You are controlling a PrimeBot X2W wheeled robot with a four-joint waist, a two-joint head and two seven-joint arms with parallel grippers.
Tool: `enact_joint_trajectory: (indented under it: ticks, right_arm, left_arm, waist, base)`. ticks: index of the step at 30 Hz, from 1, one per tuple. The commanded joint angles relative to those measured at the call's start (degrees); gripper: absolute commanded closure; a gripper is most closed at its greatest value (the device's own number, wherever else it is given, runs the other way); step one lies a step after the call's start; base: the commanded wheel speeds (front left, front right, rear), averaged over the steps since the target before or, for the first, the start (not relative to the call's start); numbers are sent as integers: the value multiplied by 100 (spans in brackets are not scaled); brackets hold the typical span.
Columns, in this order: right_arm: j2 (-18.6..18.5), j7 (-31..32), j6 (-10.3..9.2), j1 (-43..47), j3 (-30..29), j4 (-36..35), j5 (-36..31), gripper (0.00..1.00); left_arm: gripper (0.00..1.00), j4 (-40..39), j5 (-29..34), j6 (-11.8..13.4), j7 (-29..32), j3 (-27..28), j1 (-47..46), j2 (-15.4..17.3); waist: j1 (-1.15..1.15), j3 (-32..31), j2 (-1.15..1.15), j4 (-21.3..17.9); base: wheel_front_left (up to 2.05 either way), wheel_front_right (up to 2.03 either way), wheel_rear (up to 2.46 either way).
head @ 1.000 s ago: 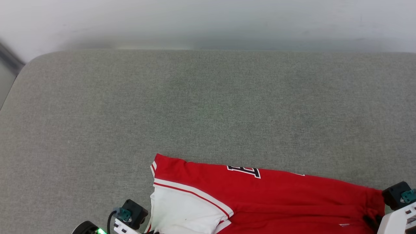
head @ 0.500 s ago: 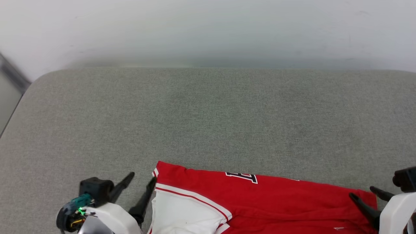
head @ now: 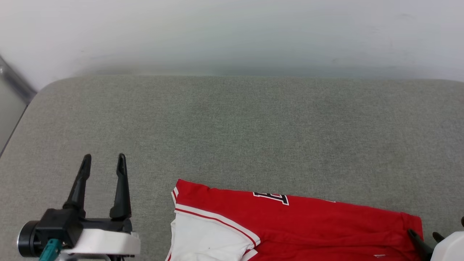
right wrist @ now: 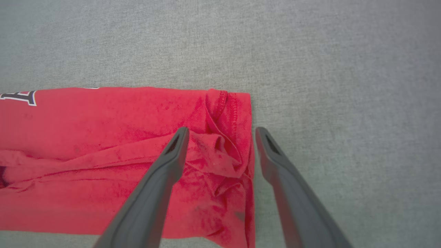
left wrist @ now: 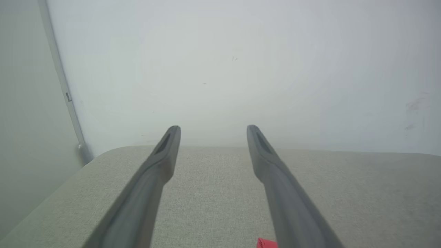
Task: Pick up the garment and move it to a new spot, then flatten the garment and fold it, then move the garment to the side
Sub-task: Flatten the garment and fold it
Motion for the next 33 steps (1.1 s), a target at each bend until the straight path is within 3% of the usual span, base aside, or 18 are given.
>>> enact_joint_trajectory:
  ticks: [1, 7, 18, 25, 33]
  right_arm:
    - [151, 47, -2, 68, -115, 7, -124, 0]
    - [702, 241, -2, 33, -593, 170, -442, 0]
    - [905, 399, -2, -277, -805, 978, -545, 0]
    - [992, 472, 7, -272, -456, 1390, -446, 0]
    - [1078, 417, 32, -311, -282, 1571, -314, 0]
  left_arm:
    - [0, -96, 225, -83, -23, 122, 188, -172]
    - [0, -247, 1014, -503, -21, 615, 538, -750]
    - [0, -97, 1619, -1376, -22, 1211, 395, -1463]
    - [0, 22, 1820, -1607, -22, 1275, 326, -1636]
    - [0, 130, 1920, -1707, -23, 1289, 355, -1752]
  waist:
    - [0, 15, 0, 12]
    - [0, 111, 0, 64]
    - [0, 453, 0, 190]
    - [0, 569, 0, 259]
    - [0, 456, 0, 272]
  base:
    - [0, 0, 0]
    - [0, 0, 0]
    - [0, 0, 0]
    - [0, 0, 0]
    - [0, 0, 0]
